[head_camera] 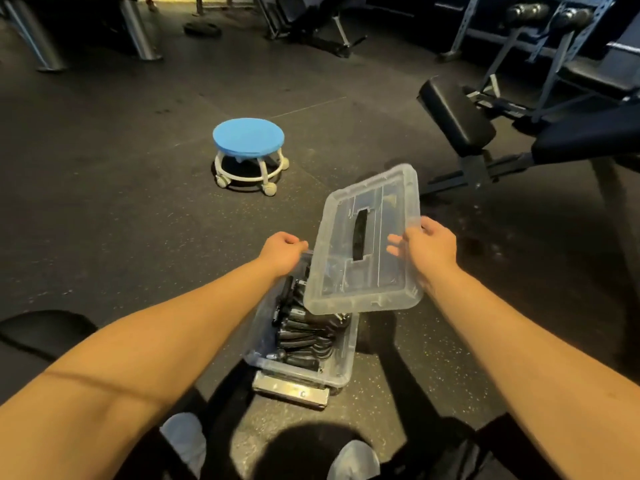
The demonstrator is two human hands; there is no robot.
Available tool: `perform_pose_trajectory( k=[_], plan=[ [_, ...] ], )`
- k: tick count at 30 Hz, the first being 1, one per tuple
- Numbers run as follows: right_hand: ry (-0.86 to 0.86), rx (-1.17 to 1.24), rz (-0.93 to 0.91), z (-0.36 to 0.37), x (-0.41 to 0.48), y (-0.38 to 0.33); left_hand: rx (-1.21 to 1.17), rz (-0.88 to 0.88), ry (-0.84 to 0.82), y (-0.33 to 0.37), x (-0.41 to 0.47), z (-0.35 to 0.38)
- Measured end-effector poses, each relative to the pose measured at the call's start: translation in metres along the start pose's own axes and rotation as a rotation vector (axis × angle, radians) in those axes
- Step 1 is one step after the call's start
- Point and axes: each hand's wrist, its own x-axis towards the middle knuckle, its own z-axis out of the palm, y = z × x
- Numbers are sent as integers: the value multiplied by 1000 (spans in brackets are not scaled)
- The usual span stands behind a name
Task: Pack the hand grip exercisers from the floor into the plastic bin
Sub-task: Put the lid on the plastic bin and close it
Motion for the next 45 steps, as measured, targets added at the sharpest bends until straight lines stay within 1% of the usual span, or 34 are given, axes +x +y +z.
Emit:
perform_pose_trajectory(
  k=[2,4,7,8,10,12,14,16,19,23,26,29,31,33,37,41,43,45],
  plan=[
    [-6,166,171,11,-4,23,19,-75,-19,-17,3,-10],
    [-6,263,321,23,-11,50,31,-154,-52,-34,5,-16],
    [-16,305,440,36,-26,91,59,-201,-51,-60,4,-21],
    [-19,271,451,39,-31,103,45,-211,-38,-69,4,-23],
    [-40,98,417,40,-39,126,24,-234,-17,-87,5,-24],
    [-103,-36,382,40,-43,143,9,-256,-3,-99,4,-22],
    [-139,-115,400,42,-42,154,-10,-283,1,-110,6,-19],
    [-127,-185,421,45,-38,162,13,-284,22,-126,14,-14],
    [-150,-240,423,52,-33,166,15,-283,61,-139,24,-9],
    [-106,-262,405,62,-21,173,-56,-231,65,-135,29,-4],
    [-89,-292,404,65,-13,176,-3,-204,66,-139,35,-4],
    [-30,-315,344,66,-14,179,79,-174,64,-146,40,-3],
    [-7,-313,327,68,-16,184,71,-189,94,-149,43,-3],
    [-11,-307,340,69,-16,186,49,-204,108,-154,46,-3],
    [4,-219,397,67,-7,189,99,-156,96,-155,43,2],
    [3,-116,477,64,-4,189,214,-82,184,-157,32,18],
    [-12,-96,502,61,-2,188,265,-87,209,-162,30,24],
    [-25,-90,504,58,2,190,279,-94,200,-168,34,25]
  ],
)
